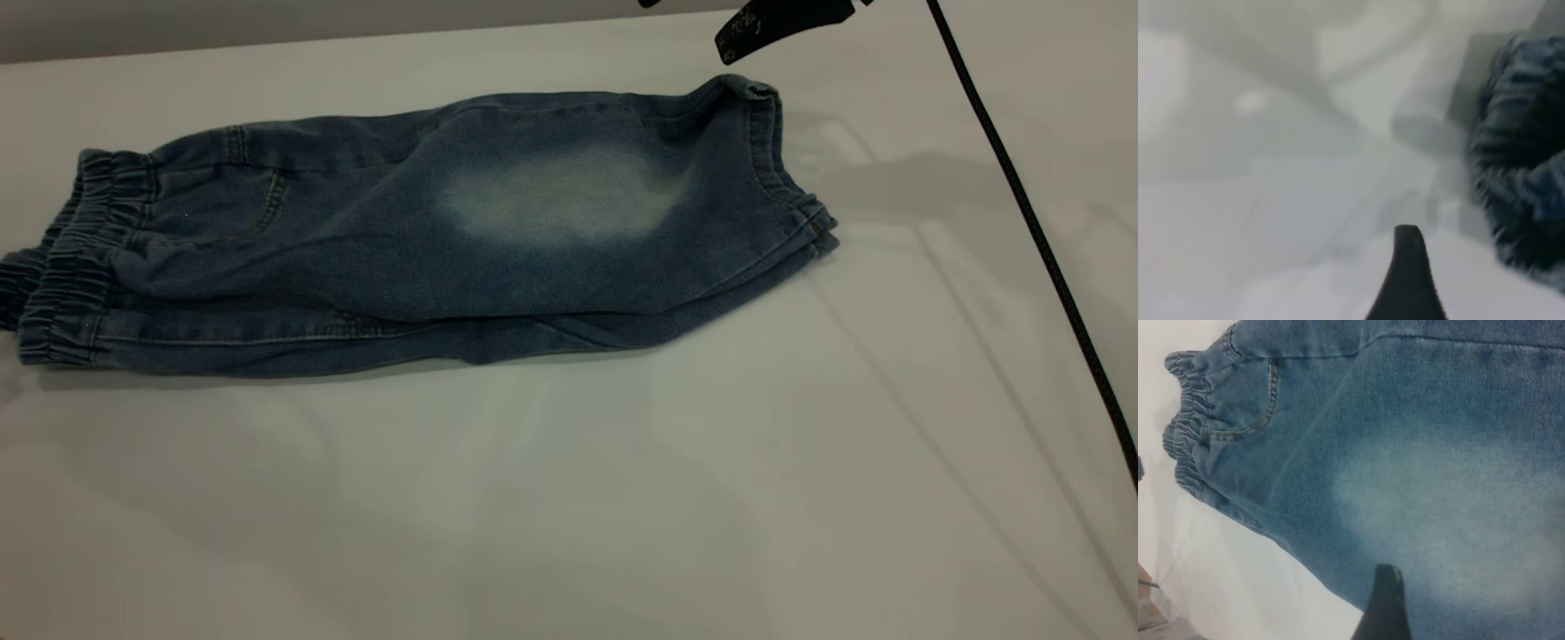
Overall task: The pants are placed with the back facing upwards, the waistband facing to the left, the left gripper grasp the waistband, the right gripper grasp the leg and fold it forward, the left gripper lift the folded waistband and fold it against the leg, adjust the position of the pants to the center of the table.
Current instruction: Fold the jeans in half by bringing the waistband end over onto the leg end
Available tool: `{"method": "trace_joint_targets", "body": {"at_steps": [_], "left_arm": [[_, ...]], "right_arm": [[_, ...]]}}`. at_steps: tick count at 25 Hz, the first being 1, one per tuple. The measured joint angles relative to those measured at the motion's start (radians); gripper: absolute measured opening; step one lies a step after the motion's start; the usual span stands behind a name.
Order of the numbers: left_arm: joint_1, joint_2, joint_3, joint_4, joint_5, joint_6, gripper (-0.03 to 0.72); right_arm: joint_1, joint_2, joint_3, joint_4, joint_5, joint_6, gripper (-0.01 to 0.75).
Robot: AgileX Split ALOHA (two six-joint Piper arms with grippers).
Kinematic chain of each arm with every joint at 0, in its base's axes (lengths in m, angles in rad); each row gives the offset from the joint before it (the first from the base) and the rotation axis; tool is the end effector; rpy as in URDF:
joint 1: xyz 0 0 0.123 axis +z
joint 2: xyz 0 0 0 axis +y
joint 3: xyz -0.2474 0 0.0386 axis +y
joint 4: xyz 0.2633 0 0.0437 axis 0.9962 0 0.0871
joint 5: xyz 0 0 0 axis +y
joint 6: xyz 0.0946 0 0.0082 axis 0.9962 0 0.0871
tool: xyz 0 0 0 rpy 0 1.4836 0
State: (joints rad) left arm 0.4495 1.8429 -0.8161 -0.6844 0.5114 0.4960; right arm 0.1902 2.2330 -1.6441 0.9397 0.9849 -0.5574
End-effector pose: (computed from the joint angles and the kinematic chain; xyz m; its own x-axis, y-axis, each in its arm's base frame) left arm 0.2803 0.1026 0.0602 -0.8292 -0.5290 -0.1807 -0.4568 0.8275 -0.3264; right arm 0.4291 0.1477 0.1183 -0.9538 -0.1157 -0.2772 -0.2767 0.6971 0.6614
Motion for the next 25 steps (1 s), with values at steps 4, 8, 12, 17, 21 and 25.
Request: {"method": "trace_joint_targets", "body": {"at_steps": [4,8,12,17,21,25], "left_arm": [[-0.050,0.038,-0.036,-0.066,-0.024,0.064,0.507],[-0.109,0.078,-0.065,-0.085,-0.071,0.077,0.507],[-0.166,0.128,-0.086,-0.083,-0.082,0.076,0.507],[-0.214,0.184,-0.095,-0.088,-0.101,0.076,0.509],[-0.215,0.227,-0.097,-0.107,-0.106,0.075,0.489],[-0.214,0.236,-0.098,-0.108,-0.091,0.075,0.318]], "right_arm": [[0.000,0.000,0.000,0.000,0.001,0.000,0.548],[0.000,0.000,0.000,0.001,0.001,-0.001,0.548],[0.000,0.000,0.000,0.001,0.003,-0.002,0.548],[0.000,0.000,0.000,0.001,0.004,-0.002,0.548],[0.000,0.000,0.000,0.004,0.004,-0.002,0.548],[0.003,0.000,0.000,0.013,0.024,-0.003,0.548]]}}
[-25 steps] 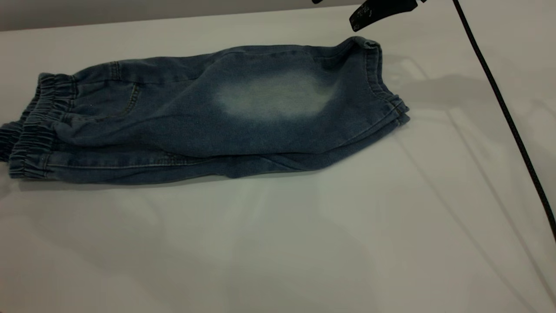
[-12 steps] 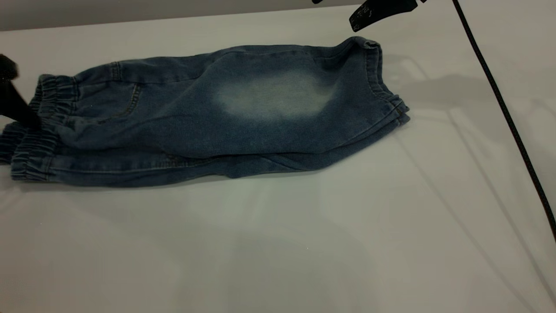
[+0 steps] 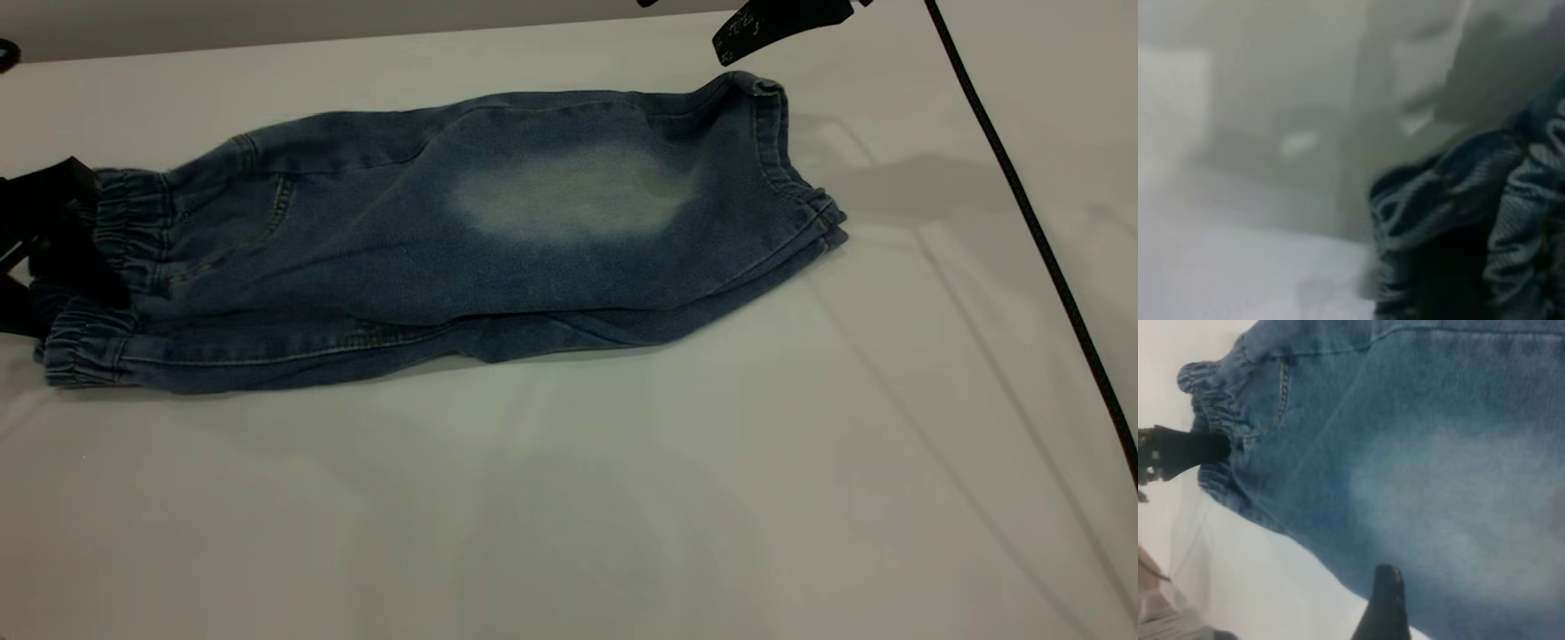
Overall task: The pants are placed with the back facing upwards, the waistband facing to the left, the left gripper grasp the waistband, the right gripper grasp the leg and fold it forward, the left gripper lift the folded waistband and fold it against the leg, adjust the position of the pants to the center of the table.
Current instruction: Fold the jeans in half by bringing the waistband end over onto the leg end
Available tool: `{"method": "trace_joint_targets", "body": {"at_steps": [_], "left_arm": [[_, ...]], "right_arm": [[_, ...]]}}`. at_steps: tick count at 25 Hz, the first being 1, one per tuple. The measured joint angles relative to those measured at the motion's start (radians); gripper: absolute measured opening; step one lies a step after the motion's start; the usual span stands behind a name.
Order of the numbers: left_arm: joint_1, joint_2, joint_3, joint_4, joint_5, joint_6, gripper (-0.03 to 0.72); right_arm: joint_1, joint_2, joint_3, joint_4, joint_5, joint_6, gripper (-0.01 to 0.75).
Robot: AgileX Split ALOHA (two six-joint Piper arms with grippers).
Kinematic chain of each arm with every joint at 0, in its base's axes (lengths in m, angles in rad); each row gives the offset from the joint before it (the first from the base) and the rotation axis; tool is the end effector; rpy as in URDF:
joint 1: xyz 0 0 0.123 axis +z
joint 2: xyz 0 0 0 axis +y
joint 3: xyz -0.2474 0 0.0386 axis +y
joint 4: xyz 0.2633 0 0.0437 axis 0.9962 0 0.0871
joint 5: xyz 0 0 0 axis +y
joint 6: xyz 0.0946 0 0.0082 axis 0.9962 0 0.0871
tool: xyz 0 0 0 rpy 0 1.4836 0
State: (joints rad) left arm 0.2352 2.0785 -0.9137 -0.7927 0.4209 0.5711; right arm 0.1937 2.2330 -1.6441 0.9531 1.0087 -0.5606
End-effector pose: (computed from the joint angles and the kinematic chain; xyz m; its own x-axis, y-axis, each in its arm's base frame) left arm 0.3129 0.0465 0.0066 -0.9107 -0.3905 -0.1347 -0.3345 0.8885 -0.3143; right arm 0.4267 0.1505 0.1193 -0.9560 -0.1264 -0.2646 -0.2776 0.6808 0.6778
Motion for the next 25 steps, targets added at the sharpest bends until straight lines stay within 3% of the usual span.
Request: {"method": "trace_joint_targets", "body": {"at_steps": [2,4,16,25], "left_arm": [[-0.001,0.003,0.001,-0.008,0.004,0.000,0.179],[-0.008,0.003,0.002,-0.008,-0.004,0.000,0.120],[-0.071,-0.204,0.004,0.007,0.048,0.002,0.123],[-0.085,-0.398,0.003,0.003,0.121,-0.004,0.123]], "right_arm": [[0.018,0.001,0.000,0.010,-0.006,-0.017,0.548],[0.047,0.005,0.000,0.011,-0.018,-0.023,0.548],[0.280,0.149,-0.049,0.020,-0.213,0.013,0.548],[0.351,0.307,-0.238,0.019,-0.196,0.082,0.548]]}}
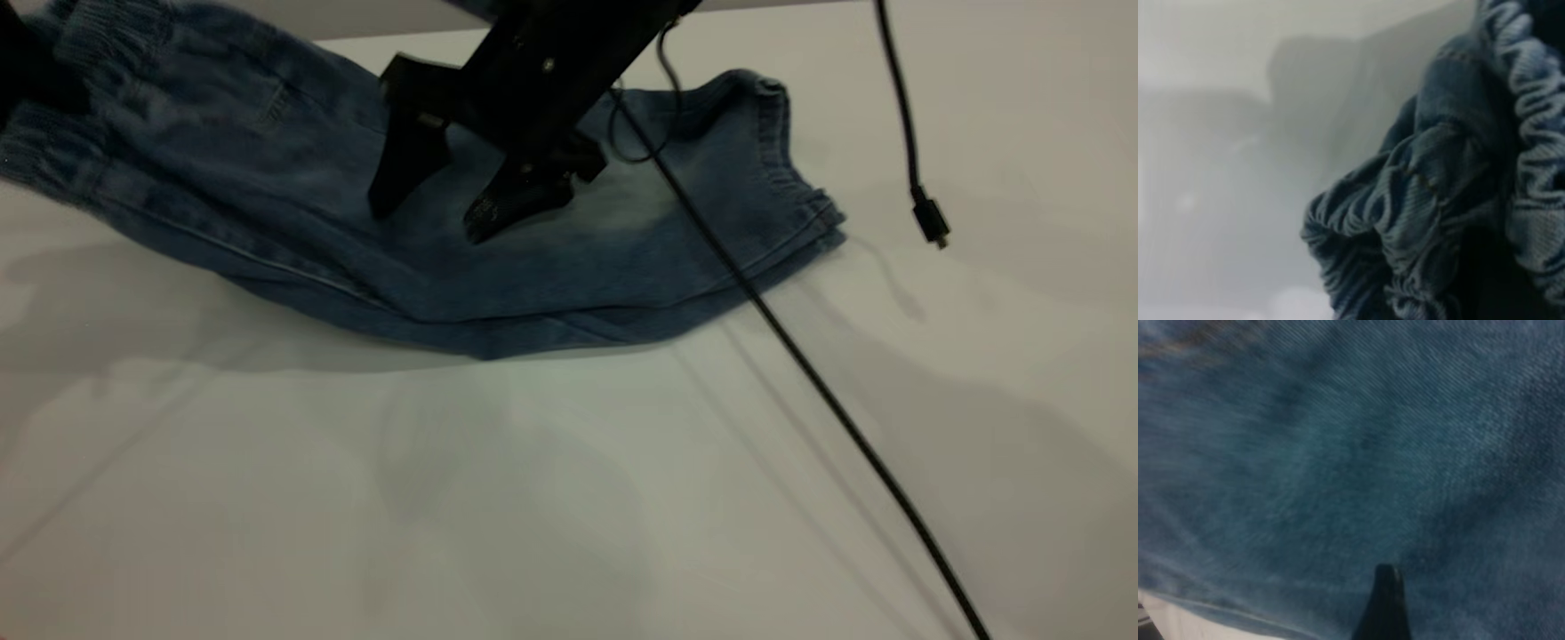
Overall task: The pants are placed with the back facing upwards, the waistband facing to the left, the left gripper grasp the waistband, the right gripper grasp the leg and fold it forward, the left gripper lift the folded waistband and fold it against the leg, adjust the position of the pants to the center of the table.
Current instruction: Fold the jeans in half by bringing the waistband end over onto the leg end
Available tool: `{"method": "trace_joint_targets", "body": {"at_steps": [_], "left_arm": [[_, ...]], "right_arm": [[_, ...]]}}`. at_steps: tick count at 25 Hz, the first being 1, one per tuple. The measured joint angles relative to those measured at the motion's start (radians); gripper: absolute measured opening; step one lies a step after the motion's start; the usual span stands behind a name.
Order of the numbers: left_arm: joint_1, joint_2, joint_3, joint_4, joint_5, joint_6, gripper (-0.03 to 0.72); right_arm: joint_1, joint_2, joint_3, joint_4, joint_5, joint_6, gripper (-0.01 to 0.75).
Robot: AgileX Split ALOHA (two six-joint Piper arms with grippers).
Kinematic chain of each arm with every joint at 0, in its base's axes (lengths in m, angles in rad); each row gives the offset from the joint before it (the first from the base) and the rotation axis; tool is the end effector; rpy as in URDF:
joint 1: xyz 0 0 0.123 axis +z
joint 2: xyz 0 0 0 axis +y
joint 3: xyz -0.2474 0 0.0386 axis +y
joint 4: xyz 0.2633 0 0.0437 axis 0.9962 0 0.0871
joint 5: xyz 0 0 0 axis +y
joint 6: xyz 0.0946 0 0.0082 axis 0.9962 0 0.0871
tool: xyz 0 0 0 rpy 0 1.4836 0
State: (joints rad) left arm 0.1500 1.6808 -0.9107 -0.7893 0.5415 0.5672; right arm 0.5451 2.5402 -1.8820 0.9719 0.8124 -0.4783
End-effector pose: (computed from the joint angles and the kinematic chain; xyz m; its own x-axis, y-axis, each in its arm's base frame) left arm 0.3278 0.0144 0.1346 -0.8689 -0.2675 -0.4164 -0.0964 0.9168 -0.3876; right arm 0.3935 0.3052 0.0367 -0.9254 -0.2748 -0.2611 -0.3790 0.6612 0.6474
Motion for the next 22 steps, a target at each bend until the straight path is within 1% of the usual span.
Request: {"method": "trace_joint_targets", "body": {"at_steps": [3,5,9,12,15,19,22], "left_arm": [[-0.038,-0.045,0.000,-0.019,0.011,0.000,0.123],[-0.075,-0.056,0.000,-0.023,0.006,0.000,0.123],[-0.169,-0.055,0.000,-0.026,-0.049,-0.009,0.123],[-0.221,-0.054,0.000,-0.026,-0.088,-0.008,0.123],[-0.224,-0.054,-0.001,-0.026,-0.110,-0.008,0.123],[-0.223,-0.054,-0.001,-0.023,-0.108,-0.008,0.123],[-0.223,-0.054,-0.009,-0.023,-0.104,-0.008,0.123]], "right_arm": [[0.020,0.048,-0.055,0.000,0.004,0.016,0.548],[0.036,0.068,-0.079,0.000,0.004,0.029,0.548],[0.064,0.076,-0.092,0.001,0.018,0.026,0.548],[0.058,0.069,-0.095,-0.013,0.050,0.026,0.548],[0.024,0.044,-0.127,-0.059,0.116,0.026,0.548],[-0.027,-0.004,-0.186,-0.086,0.200,0.025,0.548],[-0.062,-0.033,-0.204,-0.133,0.246,0.025,0.548]]}}
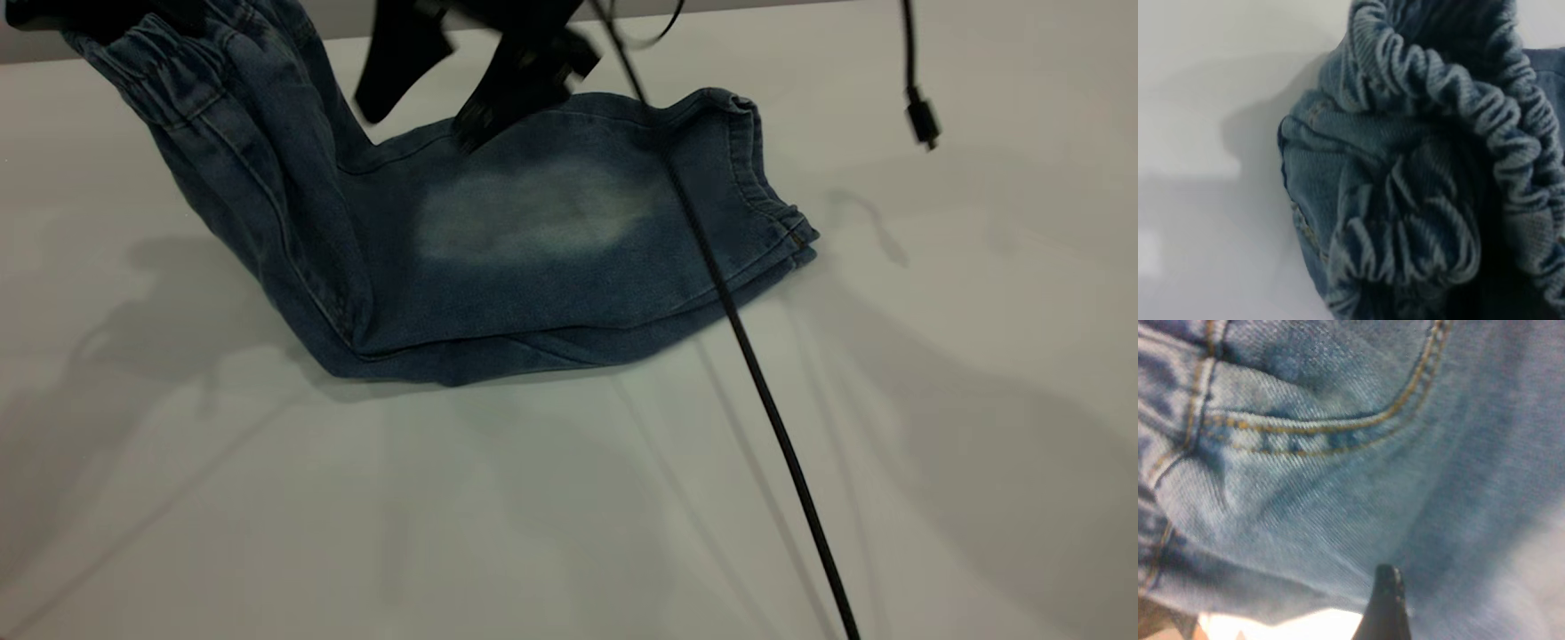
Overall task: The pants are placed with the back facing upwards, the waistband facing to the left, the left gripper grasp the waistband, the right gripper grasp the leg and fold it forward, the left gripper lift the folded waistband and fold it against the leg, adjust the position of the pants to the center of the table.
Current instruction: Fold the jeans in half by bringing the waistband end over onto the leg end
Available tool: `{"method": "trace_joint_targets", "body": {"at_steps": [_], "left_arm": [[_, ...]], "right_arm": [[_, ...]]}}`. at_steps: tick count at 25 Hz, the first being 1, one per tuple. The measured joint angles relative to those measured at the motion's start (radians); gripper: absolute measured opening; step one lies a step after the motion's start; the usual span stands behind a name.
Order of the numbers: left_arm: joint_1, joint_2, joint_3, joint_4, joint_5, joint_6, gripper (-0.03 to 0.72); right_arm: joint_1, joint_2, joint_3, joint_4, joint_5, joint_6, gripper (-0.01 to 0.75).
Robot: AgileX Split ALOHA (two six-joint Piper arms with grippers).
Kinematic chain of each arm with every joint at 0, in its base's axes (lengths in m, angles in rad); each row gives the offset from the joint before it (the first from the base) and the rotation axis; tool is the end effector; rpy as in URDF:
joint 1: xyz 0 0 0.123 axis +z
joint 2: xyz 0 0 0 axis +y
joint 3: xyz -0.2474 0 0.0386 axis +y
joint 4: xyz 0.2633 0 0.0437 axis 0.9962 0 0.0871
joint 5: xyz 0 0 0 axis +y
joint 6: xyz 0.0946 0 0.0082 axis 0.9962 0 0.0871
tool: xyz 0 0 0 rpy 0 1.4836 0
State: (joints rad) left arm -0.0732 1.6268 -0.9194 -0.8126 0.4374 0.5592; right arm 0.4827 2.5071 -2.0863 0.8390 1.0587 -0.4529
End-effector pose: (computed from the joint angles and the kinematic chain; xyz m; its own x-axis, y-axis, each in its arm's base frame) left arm 0.3317 -0.0537 0.1574 -0.8348 -0.1320 -0.5344 0.0853 0.9280 -0.3626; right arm 0.4197 0.2895 0.1034 -0.8522 -0.4067 -0.3291 -0.5197 0.5861 0.6216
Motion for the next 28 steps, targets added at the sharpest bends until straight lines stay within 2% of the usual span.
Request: {"method": "trace_joint_targets", "body": {"at_steps": [5,9,21,28], "left_arm": [[-0.003,0.001,-0.069,0.001,0.049,0.003,0.123],[-0.041,0.006,-0.131,0.001,0.076,0.004,0.123],[-0.245,0.068,-0.175,-0.009,-0.022,-0.027,0.123],[-0.250,0.081,-0.182,-0.002,-0.029,-0.027,0.123]], "right_arm": [[-0.066,0.007,0.016,-0.170,0.032,0.060,0.548],[-0.076,0.012,0.026,-0.269,0.013,0.111,0.548],[-0.012,0.105,0.025,-0.155,-0.041,0.102,0.521],[-0.058,0.082,-0.048,-0.171,0.047,0.109,0.521]]}}
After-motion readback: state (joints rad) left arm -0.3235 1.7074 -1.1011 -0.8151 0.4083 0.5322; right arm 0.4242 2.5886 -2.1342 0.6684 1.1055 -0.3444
